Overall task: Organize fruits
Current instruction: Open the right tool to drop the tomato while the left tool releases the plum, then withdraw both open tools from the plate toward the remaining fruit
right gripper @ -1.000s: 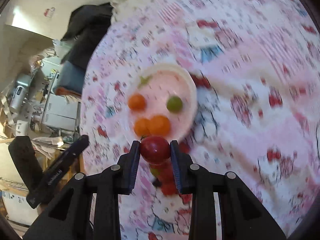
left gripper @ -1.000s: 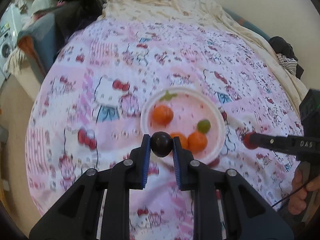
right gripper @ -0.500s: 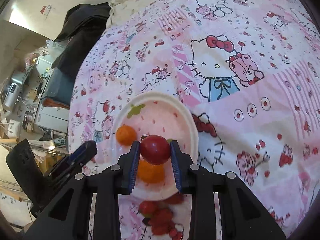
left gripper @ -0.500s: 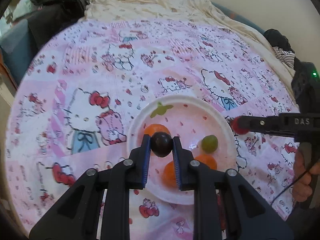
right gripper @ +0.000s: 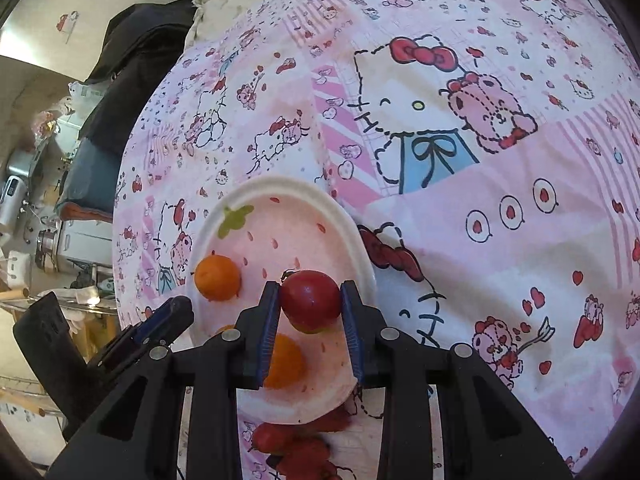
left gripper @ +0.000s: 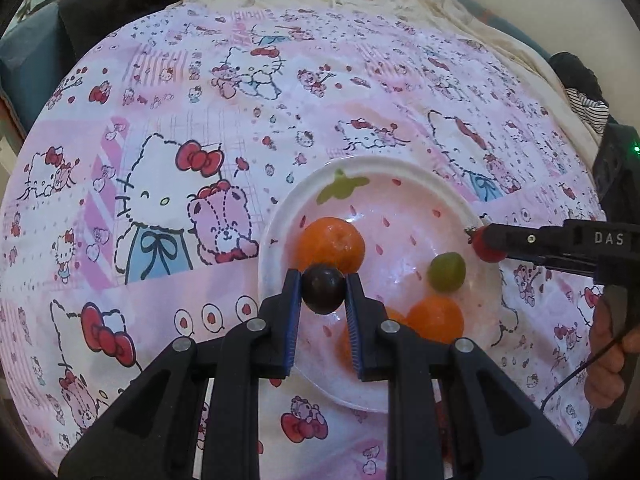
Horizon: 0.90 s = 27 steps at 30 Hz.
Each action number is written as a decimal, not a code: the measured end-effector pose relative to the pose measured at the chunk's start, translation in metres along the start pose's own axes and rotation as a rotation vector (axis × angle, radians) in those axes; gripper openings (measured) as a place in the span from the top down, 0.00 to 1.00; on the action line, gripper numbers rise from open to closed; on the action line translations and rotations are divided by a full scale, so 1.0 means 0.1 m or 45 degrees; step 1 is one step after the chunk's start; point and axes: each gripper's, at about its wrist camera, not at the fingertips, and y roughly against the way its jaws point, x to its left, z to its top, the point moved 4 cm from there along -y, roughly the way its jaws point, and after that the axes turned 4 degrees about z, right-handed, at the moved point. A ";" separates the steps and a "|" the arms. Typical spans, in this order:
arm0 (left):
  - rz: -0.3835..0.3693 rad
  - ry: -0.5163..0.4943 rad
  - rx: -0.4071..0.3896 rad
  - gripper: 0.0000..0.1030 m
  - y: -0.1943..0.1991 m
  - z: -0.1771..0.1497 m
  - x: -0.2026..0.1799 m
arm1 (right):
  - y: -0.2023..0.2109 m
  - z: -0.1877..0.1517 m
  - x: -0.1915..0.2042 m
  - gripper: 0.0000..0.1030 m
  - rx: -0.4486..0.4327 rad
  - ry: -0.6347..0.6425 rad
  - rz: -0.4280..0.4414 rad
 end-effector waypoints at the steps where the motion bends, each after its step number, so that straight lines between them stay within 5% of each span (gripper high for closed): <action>1: -0.001 0.010 0.011 0.82 -0.02 -0.01 0.01 | 0.00 0.00 -0.01 0.68 -0.003 -0.004 -0.006; 12: 0.070 0.039 0.051 0.81 -0.08 -0.06 0.03 | -0.06 -0.01 0.01 0.64 0.004 0.011 -0.043; 14: 0.100 0.044 0.027 0.69 -0.04 -0.05 0.04 | -0.03 -0.01 0.04 0.31 -0.006 0.005 -0.014; 15: 0.091 0.042 0.016 0.63 -0.02 -0.04 0.04 | 0.00 0.00 0.06 0.25 -0.028 0.014 -0.023; 17: 0.090 0.029 -0.009 0.35 0.03 -0.03 0.01 | 0.06 0.00 0.13 0.23 -0.053 0.059 -0.043; 19: 0.092 0.019 -0.043 0.26 0.08 0.00 -0.02 | 0.08 0.01 0.20 0.23 -0.041 0.078 -0.025; 27: 0.090 0.051 -0.072 0.25 0.22 0.05 -0.01 | 0.30 0.01 0.41 0.20 -0.075 0.115 0.028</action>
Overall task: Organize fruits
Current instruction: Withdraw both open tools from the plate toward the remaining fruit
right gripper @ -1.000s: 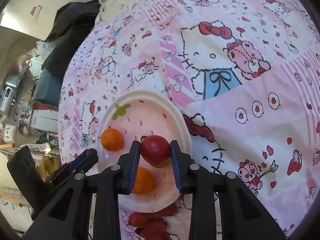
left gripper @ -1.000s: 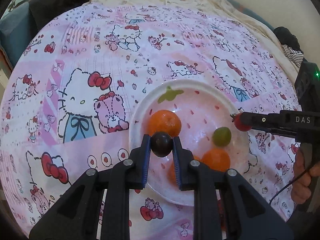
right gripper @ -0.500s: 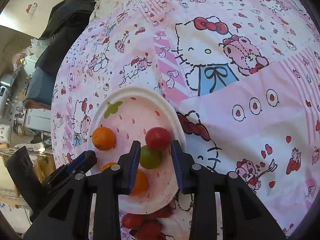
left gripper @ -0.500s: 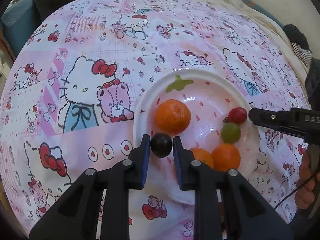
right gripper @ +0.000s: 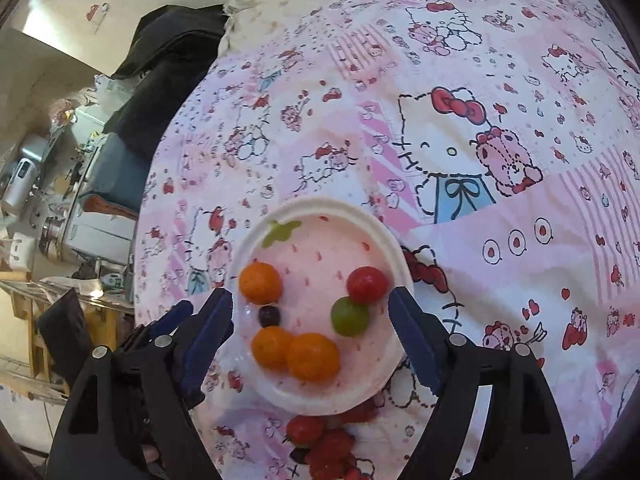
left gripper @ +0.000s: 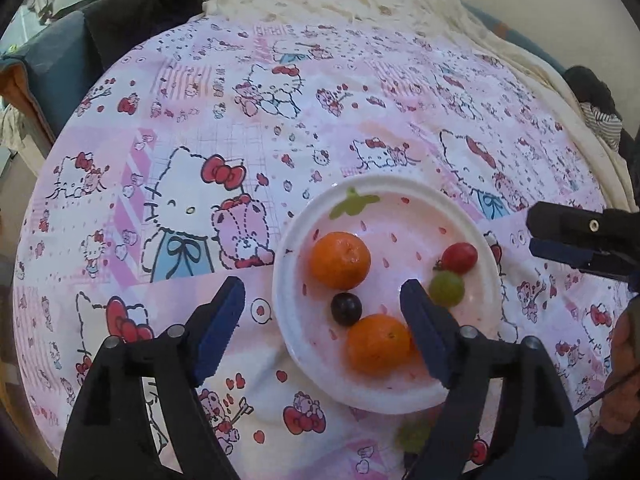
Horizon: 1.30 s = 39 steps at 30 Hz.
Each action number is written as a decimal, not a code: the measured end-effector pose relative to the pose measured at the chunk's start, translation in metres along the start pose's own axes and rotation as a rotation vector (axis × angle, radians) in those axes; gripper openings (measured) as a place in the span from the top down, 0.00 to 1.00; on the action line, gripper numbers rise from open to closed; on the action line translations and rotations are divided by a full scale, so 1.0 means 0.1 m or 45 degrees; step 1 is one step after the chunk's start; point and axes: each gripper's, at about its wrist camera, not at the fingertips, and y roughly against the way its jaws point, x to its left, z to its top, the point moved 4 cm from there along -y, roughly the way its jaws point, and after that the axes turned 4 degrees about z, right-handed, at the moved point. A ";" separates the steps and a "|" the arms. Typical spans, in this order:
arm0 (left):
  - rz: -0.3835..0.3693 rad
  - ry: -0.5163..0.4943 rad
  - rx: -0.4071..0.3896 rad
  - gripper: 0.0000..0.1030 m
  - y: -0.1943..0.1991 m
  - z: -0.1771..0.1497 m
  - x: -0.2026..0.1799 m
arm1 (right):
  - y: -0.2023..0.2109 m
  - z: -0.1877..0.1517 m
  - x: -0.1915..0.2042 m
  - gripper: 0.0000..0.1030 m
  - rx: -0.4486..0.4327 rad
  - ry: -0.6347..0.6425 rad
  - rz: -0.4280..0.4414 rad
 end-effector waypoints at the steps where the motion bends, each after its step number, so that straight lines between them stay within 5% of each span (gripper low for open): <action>1: 0.010 0.012 -0.010 0.25 0.03 0.02 0.02 | 0.02 0.00 0.00 0.20 -0.008 -0.004 -0.002; 15: 0.041 0.083 -0.133 0.25 0.61 0.05 0.22 | 0.46 -0.09 0.17 0.19 -0.122 0.042 -0.045; 39: 0.034 0.131 -0.056 0.25 1.14 -0.56 0.26 | 0.98 -0.87 0.14 0.19 -0.156 0.045 -0.165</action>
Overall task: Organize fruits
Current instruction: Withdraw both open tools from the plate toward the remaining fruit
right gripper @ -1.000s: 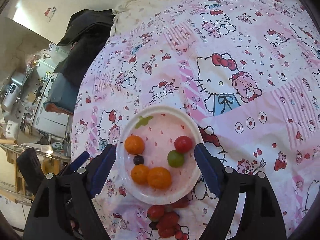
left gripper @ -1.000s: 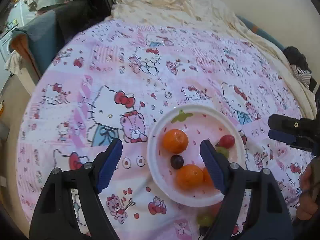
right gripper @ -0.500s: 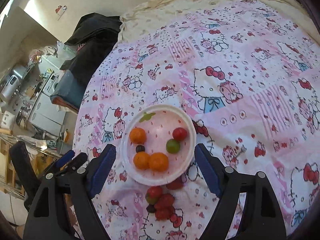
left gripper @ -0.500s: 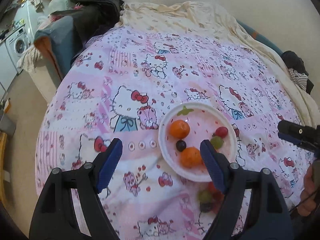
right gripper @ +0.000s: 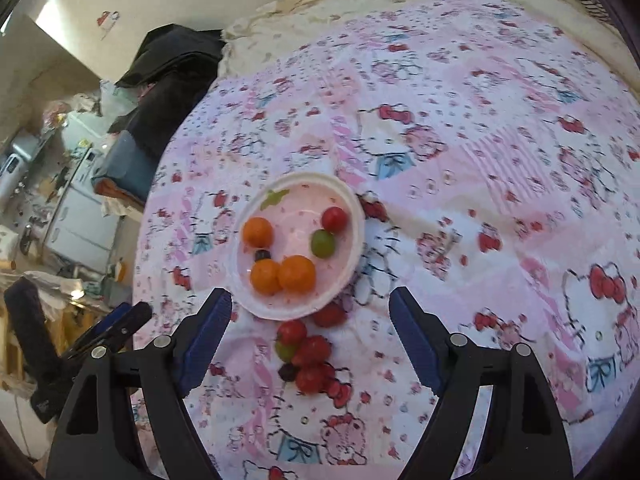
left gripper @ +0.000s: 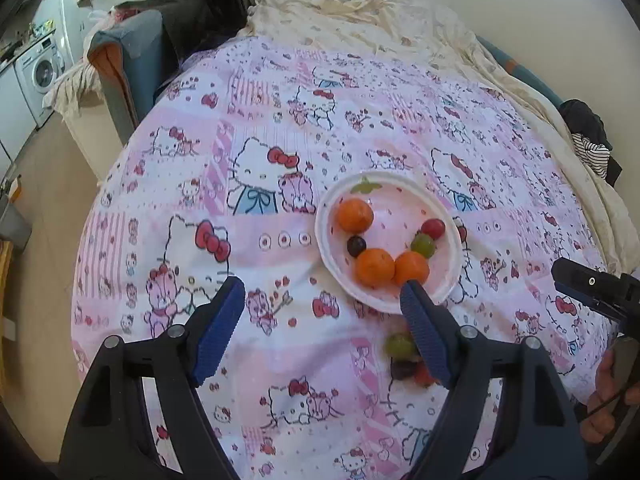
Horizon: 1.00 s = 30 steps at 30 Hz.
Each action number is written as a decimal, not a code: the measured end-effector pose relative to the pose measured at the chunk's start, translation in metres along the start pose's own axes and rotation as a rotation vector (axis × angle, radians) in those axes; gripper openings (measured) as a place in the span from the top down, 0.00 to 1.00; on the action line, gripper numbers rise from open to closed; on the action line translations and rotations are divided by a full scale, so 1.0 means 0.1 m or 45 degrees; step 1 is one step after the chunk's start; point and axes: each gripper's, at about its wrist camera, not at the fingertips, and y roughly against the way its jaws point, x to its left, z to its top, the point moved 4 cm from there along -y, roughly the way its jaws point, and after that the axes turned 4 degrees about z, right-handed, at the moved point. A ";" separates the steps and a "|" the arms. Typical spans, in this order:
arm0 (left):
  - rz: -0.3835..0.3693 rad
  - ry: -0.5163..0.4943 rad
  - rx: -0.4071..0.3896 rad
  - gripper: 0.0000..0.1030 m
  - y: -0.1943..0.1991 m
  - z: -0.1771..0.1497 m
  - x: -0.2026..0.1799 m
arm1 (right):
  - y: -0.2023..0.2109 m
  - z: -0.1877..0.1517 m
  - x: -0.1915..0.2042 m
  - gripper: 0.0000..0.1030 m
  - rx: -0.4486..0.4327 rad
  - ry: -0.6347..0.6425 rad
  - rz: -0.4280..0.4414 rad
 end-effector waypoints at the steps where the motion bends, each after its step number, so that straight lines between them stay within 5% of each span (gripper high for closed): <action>1: 0.001 0.000 0.006 0.25 0.00 -0.02 -0.01 | 0.02 -0.02 -0.02 0.19 -0.005 -0.008 -0.004; 13: -0.026 0.049 0.125 0.25 -0.23 -0.21 -0.07 | -0.02 -0.28 -0.39 0.19 0.060 -0.118 -0.094; 22: -0.104 -0.099 0.280 0.26 -0.63 -0.47 -0.48 | -0.22 -0.27 -0.69 0.19 0.113 -0.257 -0.080; 26: -0.154 -0.219 0.346 0.45 -0.84 -0.56 -0.78 | -0.28 -0.25 -0.68 0.19 0.127 -0.257 -0.069; 30: -0.227 -0.211 0.343 0.48 -0.95 -0.51 -0.94 | -0.31 -0.24 -0.65 0.19 0.139 -0.239 -0.061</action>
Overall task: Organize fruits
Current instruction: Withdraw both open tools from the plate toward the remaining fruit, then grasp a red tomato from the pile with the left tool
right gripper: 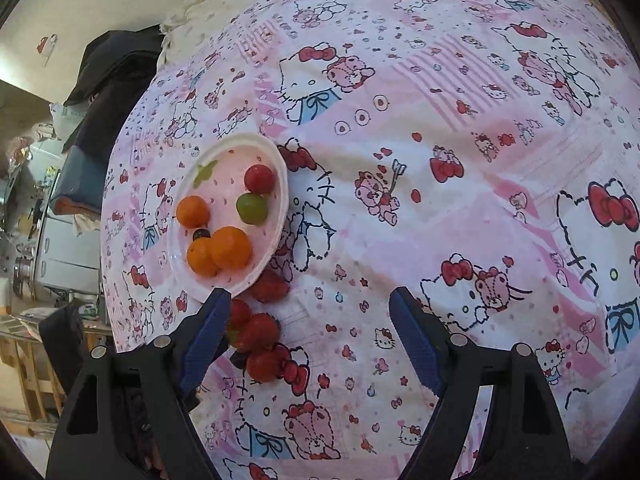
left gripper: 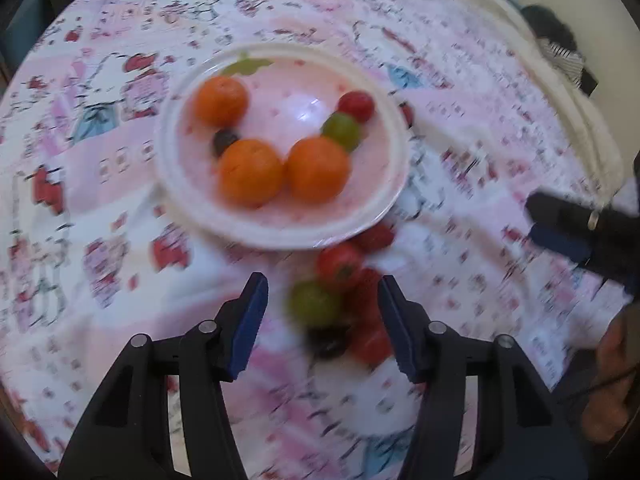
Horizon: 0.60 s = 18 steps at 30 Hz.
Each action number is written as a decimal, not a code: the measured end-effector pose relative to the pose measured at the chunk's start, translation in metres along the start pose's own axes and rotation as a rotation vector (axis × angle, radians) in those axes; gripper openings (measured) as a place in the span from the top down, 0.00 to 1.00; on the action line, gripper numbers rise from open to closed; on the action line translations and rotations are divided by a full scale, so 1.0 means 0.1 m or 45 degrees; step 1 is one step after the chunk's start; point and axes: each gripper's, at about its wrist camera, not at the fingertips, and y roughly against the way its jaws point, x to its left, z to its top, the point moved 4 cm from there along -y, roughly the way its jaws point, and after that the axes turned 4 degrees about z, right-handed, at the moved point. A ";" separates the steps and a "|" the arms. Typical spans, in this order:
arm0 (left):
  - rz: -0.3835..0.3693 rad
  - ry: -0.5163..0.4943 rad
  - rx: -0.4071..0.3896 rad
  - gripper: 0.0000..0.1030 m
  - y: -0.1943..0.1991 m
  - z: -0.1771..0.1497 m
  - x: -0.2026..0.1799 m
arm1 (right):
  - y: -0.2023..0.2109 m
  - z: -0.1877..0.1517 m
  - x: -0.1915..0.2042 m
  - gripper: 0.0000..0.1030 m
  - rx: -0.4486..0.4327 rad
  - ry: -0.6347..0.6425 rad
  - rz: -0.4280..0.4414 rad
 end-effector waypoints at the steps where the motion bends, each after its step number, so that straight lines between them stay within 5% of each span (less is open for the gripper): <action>1: -0.004 0.004 0.001 0.48 -0.03 0.03 -0.02 | 0.00 0.00 0.00 0.19 0.006 0.010 -0.003; 10: -0.060 0.086 0.120 0.77 -0.30 0.12 -0.02 | 0.04 0.00 -0.04 0.19 0.006 0.004 -0.002; 18: -0.072 0.107 0.082 0.78 0.00 0.07 0.09 | -0.01 -0.02 -0.01 0.19 0.027 0.021 -0.009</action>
